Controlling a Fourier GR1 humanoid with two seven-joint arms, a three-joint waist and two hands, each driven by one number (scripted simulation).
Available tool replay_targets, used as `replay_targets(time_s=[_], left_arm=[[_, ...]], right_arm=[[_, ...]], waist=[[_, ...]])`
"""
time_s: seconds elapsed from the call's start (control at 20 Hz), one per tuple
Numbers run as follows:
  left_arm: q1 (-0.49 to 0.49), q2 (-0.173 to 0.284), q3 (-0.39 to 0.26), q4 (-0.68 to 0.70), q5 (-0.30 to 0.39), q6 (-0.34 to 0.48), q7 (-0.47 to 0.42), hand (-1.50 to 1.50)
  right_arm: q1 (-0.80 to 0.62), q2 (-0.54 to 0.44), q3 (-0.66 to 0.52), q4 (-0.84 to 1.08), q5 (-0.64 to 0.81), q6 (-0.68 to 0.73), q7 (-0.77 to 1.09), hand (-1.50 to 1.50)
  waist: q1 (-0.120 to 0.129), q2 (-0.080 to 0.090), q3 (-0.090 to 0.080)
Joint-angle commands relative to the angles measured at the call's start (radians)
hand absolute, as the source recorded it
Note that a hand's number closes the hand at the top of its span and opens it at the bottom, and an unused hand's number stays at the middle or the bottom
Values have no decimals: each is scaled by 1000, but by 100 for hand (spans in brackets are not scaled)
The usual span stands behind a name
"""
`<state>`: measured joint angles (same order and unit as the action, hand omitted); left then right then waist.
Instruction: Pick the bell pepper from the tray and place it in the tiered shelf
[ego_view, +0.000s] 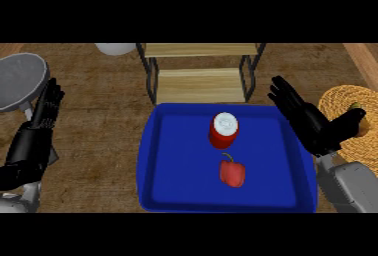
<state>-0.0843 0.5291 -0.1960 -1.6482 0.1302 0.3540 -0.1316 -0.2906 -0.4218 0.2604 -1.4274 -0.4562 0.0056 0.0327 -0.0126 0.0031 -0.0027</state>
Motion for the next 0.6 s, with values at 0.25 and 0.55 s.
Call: replay_targets(time_s=[0.25,0.55], left_arm=[[217,-104,21,185,181,2,221,0],[184,-131,21,236,277,-103,269,0]], right_arm=[[161,-123,-248,-155,203,-364,-197,150],[558,16,-221,-166,259,-565,-234,-150]], waist=[[-132,-29,-5],[-81,-12,1]])
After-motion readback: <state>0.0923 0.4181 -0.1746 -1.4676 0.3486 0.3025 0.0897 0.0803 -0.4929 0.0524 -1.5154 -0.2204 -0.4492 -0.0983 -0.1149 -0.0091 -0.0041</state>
